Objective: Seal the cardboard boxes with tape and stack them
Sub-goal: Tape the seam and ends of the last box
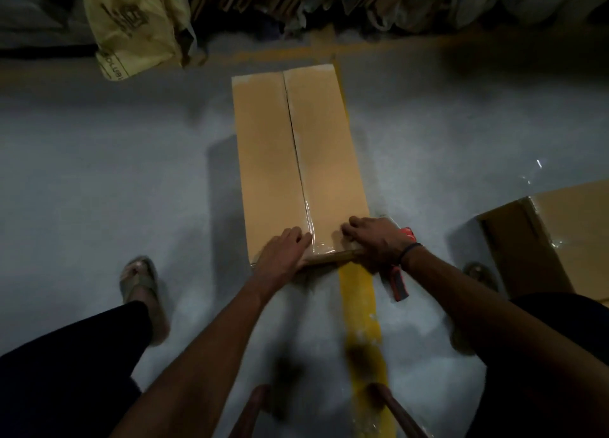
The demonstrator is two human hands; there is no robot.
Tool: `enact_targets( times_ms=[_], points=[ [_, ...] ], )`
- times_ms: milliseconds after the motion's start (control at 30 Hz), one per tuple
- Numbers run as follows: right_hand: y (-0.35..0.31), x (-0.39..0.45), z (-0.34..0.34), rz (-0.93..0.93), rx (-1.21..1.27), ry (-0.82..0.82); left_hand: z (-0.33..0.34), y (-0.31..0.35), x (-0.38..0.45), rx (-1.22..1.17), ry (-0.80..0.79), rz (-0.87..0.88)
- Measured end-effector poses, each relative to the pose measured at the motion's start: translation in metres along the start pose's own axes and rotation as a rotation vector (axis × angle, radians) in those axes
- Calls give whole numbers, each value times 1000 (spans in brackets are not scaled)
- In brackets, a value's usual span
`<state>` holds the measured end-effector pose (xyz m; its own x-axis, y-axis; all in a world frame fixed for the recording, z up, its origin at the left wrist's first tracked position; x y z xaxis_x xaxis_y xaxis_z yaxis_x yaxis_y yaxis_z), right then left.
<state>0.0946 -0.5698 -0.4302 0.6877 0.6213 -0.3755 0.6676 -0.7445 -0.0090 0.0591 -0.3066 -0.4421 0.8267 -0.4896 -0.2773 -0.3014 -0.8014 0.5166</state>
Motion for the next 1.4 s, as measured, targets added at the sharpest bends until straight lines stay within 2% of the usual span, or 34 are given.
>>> enact_targets(
  times_ms=[100, 267, 433, 567, 700, 833, 933, 967, 1067, 1100, 1133, 1200, 1233, 1300, 1400],
  points=[
    [13, -4, 5, 8, 25, -11, -20, -35, -25, -9, -13, -42],
    [16, -4, 2, -98, 157, 6, -34, -65, -60, -22, 1, -128],
    [19, 0, 0, -151, 190, -9, -37, -68, -58, -148, -65, -109],
    [24, 6, 1, -192, 183, -57, -43, -73, -58, -102, -127, -13],
    [28, 8, -5, -246, 191, -83, -43, -71, -59, -140, -52, -81],
    [29, 5, -5, -224, 154, -63, -38, -70, -66, -268, 130, -280],
    [27, 2, -6, -61, 197, 16, -29, -65, -66, -358, 357, -527],
    [25, 1, -4, 65, 260, 80, -29, -60, -65, -445, 420, -631],
    [8, 4, 3, 616, 632, 333, -27, -39, -56, -747, 530, -931],
    [-1, 6, 4, 762, 758, 370, -23, -32, -50, -836, 544, -974],
    [-12, 10, 3, 862, 883, 339, -19, -26, -45, -926, 555, -996],
    [-33, 14, 1, 937, 1096, 216, -10, -13, -37, -1052, 572, -1010],
    [-41, 15, 3, 944, 1133, 204, -3, -9, -34, -1079, 590, -1007],
    [-50, 14, 9, 965, 1127, 234, 5, -4, -29, -1082, 629, -1000],
    [-55, 14, 15, 961, 959, 220, 10, 0, -23, -964, 606, -996]
  ],
)
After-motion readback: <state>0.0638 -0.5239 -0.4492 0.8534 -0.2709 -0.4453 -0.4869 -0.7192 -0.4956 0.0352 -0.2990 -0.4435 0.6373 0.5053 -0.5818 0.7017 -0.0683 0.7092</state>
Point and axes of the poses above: each hand's wrist, its own x-axis towards the middle knuckle, its own z-axis out of the palm, y = z × x, the point moved 1 cm from there along x, towards the middle knuckle, and after that the axes turned 14 degrees about -x, right-handed, at the moved point
